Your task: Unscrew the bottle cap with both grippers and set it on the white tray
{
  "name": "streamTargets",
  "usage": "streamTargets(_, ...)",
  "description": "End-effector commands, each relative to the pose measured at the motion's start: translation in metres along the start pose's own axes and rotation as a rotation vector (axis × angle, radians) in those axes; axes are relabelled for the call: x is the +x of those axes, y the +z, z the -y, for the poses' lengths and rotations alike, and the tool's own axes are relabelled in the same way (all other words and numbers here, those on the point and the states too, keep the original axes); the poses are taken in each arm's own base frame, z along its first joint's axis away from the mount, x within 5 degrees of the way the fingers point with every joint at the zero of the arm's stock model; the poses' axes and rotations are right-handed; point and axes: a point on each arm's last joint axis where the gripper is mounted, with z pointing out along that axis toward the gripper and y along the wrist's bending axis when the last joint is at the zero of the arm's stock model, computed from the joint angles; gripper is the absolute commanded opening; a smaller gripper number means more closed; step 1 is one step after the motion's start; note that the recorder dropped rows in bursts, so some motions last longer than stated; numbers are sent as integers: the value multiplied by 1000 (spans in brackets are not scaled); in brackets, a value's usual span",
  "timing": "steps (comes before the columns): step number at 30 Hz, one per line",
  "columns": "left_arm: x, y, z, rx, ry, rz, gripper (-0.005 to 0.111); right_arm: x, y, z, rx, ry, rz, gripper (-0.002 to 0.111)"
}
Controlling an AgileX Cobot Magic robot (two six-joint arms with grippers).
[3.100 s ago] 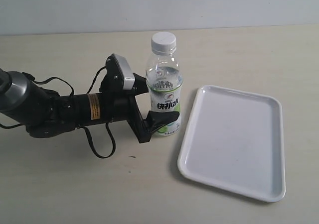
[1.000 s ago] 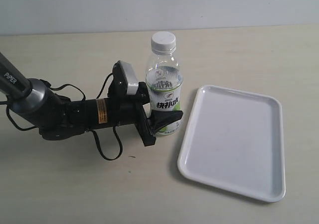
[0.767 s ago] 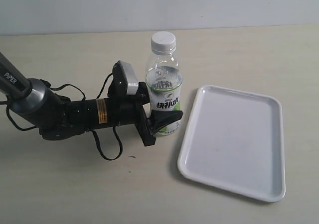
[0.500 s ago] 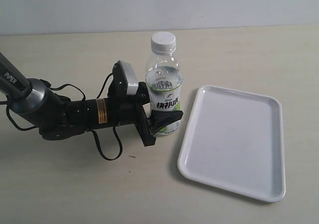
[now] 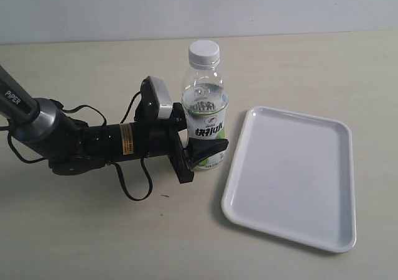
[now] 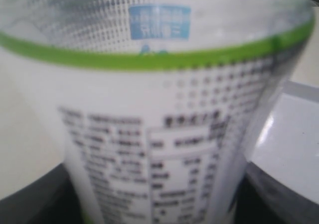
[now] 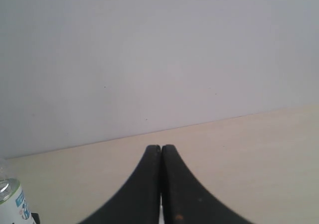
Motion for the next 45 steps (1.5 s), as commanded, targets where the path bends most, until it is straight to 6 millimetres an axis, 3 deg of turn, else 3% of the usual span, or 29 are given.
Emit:
streamTargets(1,-1,2,3,18,2,8,0,-10,-1,-2,-33,163,123,0)
streamTargets(3,-1,2,3,18,2,8,0,-16,-2,-2,-53,287,190,0)
streamTargets(4,-1,2,3,18,2,8,0,-28,-5,-2,-83,374,320,0)
streamTargets(6,-1,2,3,21,3,7,0,-41,-11,-2,-120,392,476,0)
streamTargets(10,-1,2,3,21,8,8,0,-48,-15,-1,-176,532,555,0)
streamTargets(13,-1,2,3,20,7,4,0,-61,-21,-3,-182,453,663,0)
streamTargets(15,-1,2,3,20,10,4,0,-93,-22,-10,-149,333,675,0)
streamTargets(17,1,2,3,18,12,-13,0,-131,-15,-20,-86,134,632,0)
streamTargets(21,2,2,3,21,14,-23,0,-182,6,-36,-41,-85,463,0)
streamTargets(26,2,2,3,21,14,-23,0,-223,56,-53,-60,-214,71,0)
streamTargets(30,2,2,3,20,22,-22,0,-227,105,-60,-81,-238,-341,0)
streamTargets(32,2,2,3,20,22,-22,0,-221,139,-61,-95,-237,-606,0)
streamTargets(34,2,2,3,18,21,-30,0,-197,170,-58,-108,-238,-874,0)
streamTargets(35,2,2,3,18,21,-32,0,-176,190,-54,-118,-241,-1039,0)
streamTargets(37,3,2,3,17,21,-36,0,-148,216,-48,-119,-235,-1160,2)
streamTargets(39,3,2,3,16,21,-40,0,-127,233,-44,-129,-232,-1236,16)
streamTargets(40,3,2,3,16,21,-41,0,-115,242,-42,-137,-227,-1276,30)
streamTargets(42,3,2,3,16,21,-41,0,-103,253,-42,-179,-214,-1308,47)
streamTargets(45,3,2,2,14,21,-40,0,-100,267,-55,-220,-225,-1306,54)
